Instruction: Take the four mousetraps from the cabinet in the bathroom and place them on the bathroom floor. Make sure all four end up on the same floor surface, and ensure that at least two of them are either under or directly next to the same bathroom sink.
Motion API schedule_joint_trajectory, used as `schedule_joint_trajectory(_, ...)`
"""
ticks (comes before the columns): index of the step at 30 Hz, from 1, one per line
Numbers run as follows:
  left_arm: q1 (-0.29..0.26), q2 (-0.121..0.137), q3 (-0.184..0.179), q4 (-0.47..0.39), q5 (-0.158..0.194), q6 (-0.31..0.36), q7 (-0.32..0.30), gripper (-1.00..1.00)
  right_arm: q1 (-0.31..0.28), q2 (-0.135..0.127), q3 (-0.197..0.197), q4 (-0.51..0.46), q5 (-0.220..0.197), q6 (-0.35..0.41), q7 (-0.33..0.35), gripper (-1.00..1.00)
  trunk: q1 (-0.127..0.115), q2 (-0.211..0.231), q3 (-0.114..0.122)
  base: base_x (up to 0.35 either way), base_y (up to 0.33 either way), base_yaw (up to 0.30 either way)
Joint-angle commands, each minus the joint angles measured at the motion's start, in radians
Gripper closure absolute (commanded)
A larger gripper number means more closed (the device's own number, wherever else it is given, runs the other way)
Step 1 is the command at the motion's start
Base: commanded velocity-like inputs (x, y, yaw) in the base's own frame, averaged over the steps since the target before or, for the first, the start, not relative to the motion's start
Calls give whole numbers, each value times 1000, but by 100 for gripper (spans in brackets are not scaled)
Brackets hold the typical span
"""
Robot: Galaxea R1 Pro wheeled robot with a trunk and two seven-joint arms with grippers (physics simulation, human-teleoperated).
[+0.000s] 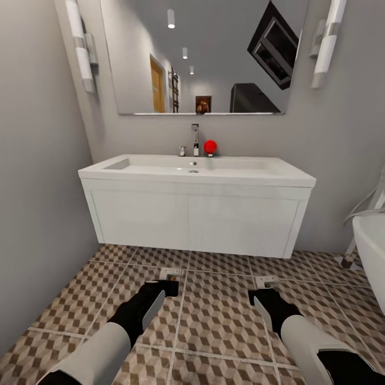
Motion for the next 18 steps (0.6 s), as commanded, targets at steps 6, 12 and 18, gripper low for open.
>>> schedule_joint_trajectory(6,-1,1,-6,4,9,-1,9,100,0,1,0,-2,8,7,-2,100,2,-2,-24,0,0,0)
schedule_joint_trajectory(12,-1,1,-7,12,8,-62,10,100,0,2,0,-2,8,5,-2,100,5,-3,-48,0,0,0)
schedule_joint_trajectory(18,-2,2,-8,20,9,-121,10,100,0,3,0,-2,8,0,-2,100,8,-5,-71,0,0,0)
